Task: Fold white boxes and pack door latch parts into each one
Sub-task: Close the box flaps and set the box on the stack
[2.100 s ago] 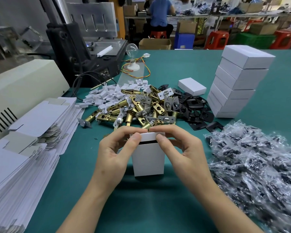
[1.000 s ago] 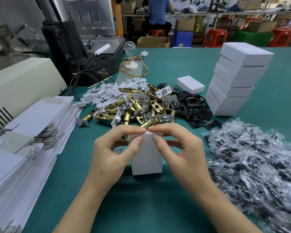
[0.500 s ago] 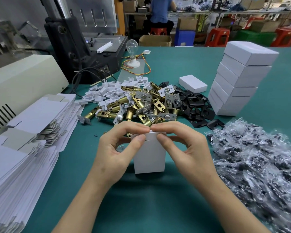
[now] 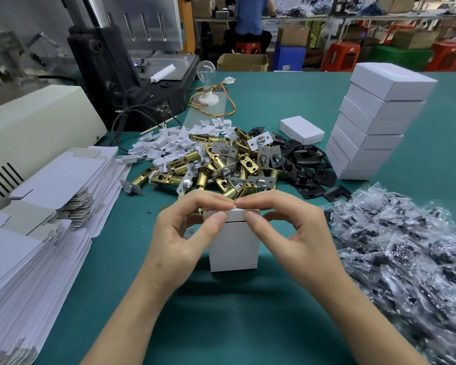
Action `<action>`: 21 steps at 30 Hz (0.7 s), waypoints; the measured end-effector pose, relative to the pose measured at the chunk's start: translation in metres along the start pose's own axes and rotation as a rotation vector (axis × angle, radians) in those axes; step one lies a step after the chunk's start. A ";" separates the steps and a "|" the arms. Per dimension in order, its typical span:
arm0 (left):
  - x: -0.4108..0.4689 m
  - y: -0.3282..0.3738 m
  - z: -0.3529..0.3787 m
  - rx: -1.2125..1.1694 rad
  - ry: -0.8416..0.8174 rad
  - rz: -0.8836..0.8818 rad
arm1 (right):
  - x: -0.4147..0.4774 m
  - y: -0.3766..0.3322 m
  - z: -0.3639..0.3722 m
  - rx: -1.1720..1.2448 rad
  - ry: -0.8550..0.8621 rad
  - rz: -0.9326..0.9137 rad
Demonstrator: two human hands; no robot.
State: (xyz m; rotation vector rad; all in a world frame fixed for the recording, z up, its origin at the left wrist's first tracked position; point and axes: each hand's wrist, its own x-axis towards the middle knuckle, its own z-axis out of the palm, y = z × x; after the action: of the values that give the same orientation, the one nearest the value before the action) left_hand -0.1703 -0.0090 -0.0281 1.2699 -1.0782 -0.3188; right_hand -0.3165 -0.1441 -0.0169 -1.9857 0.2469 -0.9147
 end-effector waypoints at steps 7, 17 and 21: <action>0.000 -0.002 -0.002 -0.004 -0.028 0.009 | 0.001 0.005 -0.002 -0.024 -0.025 -0.053; 0.001 -0.004 -0.011 0.102 -0.046 0.014 | 0.004 0.020 -0.010 -0.121 -0.071 -0.158; 0.001 -0.006 -0.013 0.098 -0.056 0.025 | 0.003 0.022 -0.006 -0.123 -0.054 -0.155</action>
State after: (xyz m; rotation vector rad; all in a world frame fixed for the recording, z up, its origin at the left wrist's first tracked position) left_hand -0.1577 -0.0041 -0.0317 1.3402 -1.1688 -0.2871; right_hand -0.3147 -0.1619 -0.0316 -2.1637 0.1220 -0.9611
